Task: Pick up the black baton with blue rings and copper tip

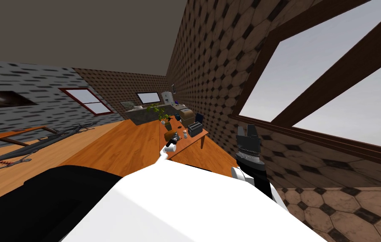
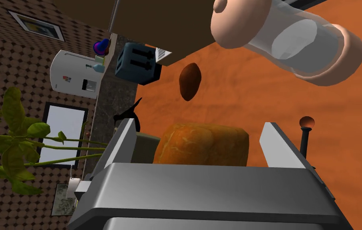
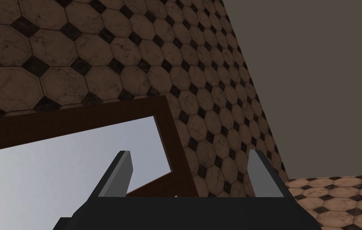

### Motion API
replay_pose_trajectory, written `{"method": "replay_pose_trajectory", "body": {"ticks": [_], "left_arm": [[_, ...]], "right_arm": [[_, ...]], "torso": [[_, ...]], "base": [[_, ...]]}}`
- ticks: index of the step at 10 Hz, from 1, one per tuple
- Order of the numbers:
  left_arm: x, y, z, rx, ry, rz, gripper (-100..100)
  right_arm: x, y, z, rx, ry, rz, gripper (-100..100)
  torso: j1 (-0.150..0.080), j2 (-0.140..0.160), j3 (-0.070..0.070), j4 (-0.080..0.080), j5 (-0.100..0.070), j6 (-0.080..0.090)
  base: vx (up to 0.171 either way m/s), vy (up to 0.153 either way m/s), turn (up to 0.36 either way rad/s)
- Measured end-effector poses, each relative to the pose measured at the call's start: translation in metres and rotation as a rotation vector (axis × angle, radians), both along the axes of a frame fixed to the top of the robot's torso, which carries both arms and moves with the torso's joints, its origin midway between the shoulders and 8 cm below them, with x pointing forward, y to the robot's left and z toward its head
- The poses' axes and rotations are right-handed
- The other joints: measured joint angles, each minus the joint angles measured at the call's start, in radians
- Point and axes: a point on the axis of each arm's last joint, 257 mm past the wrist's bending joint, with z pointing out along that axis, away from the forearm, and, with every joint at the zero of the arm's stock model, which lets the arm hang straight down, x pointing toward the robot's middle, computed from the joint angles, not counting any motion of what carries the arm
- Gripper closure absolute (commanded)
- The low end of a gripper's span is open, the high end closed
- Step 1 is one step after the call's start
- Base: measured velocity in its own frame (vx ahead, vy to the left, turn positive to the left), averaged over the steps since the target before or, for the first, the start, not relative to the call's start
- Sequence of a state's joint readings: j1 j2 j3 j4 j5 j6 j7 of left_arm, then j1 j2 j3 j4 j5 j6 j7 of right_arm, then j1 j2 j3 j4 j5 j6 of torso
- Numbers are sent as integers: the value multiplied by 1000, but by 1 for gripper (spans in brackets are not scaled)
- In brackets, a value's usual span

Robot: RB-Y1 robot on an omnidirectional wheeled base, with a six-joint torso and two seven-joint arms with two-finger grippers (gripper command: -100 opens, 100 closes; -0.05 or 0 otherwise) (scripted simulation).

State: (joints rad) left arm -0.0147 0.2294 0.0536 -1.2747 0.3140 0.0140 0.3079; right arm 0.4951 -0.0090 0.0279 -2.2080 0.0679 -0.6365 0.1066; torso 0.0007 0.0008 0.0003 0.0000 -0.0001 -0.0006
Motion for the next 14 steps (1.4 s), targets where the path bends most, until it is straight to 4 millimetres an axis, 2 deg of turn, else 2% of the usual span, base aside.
{"method": "replay_pose_trajectory", "body": {"ticks": [7, 11, 14], "left_arm": [[-2, 24, -62, -173, 207, 85, -100], [-5, 38, -87, -268, 315, 138, -100], [-12, 41, -103, -332, 383, 173, -100]], "right_arm": [[0, 0, 0, 0, 0, 0, 0], [0, 0, 0, 0, 0, 0, 0], [0, 0, 0, 0, 0, 0, 0]], "torso": [[1, 1, 1, 0, 0, 0], [2, 1, 1, 0, 0, 0], [1, 1, 1, 0, 0, 0]], "base": [[-13, 22, -14], [-17, 32, -10], [-21, 35, -9]]}}
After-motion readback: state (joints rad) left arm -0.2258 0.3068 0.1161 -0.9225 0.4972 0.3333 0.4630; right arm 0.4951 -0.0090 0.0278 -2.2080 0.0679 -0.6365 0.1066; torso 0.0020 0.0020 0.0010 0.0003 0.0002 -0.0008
